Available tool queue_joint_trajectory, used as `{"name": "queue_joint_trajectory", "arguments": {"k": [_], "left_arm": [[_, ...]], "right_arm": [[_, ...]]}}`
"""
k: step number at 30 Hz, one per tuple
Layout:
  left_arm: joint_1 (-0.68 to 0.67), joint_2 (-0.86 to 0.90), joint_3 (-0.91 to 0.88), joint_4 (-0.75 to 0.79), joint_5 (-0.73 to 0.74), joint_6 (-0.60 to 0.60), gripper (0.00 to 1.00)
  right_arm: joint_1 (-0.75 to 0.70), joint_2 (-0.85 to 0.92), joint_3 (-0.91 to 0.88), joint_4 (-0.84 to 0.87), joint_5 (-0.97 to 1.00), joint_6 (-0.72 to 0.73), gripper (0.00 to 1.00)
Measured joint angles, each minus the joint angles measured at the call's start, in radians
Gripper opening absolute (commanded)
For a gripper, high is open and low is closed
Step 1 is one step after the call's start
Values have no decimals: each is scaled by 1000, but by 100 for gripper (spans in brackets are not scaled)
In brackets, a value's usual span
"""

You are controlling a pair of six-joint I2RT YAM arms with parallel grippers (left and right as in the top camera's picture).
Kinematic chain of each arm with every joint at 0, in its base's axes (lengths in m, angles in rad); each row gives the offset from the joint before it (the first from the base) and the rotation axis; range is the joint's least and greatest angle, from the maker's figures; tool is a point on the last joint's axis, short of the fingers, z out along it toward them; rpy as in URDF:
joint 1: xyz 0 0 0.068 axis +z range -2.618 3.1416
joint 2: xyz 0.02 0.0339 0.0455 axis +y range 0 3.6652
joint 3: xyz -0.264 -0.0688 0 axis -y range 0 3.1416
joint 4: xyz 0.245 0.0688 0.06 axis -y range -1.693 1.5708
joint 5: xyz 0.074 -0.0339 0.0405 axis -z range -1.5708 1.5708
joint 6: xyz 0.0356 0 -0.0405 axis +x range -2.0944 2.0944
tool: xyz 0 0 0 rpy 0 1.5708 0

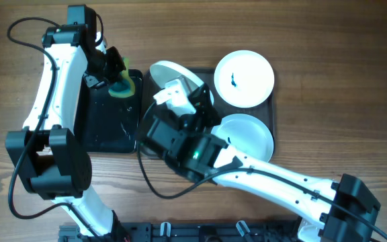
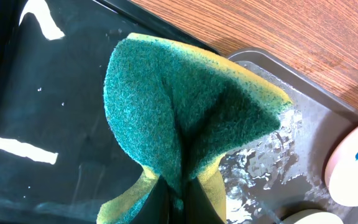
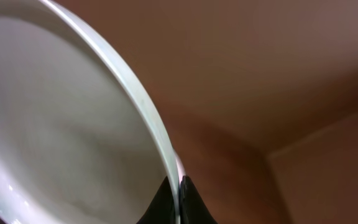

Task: Clean dirty plates on tray and stack at the side
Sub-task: 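Lift the cleaned plate with the right gripper and carry it right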

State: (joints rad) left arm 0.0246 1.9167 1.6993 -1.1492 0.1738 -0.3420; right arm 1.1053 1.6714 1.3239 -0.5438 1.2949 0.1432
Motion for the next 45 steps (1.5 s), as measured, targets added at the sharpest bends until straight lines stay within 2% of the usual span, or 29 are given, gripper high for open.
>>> {"name": "queue_joint_trajectory", "arguments": {"k": [6, 12, 15, 20, 23, 27, 34, 37, 40, 45], "left_arm": [[0, 0, 0, 0, -2, 0, 4], [0, 0, 0, 0, -5, 0, 4], [0, 0, 0, 0, -5, 0, 4], [0, 0, 0, 0, -5, 0, 4], [0, 0, 0, 0, -5, 0, 4], [0, 0, 0, 0, -5, 0, 4], [-8, 0, 0, -3, -6, 0, 4], [-30, 0, 0, -3, -15, 0, 4], [-70, 0, 0, -3, -39, 0, 4], [-158, 0, 0, -3, -79, 0, 4]], "right_arm": [[33, 0, 0, 183, 140, -195, 4], [34, 0, 0, 201, 140, -268, 4], [32, 0, 0, 107, 56, -217, 4], [-31, 0, -1, -101, -228, 19, 4], [-128, -3, -2, -121, -493, 127, 4], [-278, -43, -2, -112, -850, 185, 4], [-589, -169, -2, -161, -1300, 266, 4], [-752, -222, -2, -234, -1409, 304, 4], [-973, -272, -2, -319, -1483, 329, 5], [-1268, -282, -2, -423, -1468, 328, 4]]}}
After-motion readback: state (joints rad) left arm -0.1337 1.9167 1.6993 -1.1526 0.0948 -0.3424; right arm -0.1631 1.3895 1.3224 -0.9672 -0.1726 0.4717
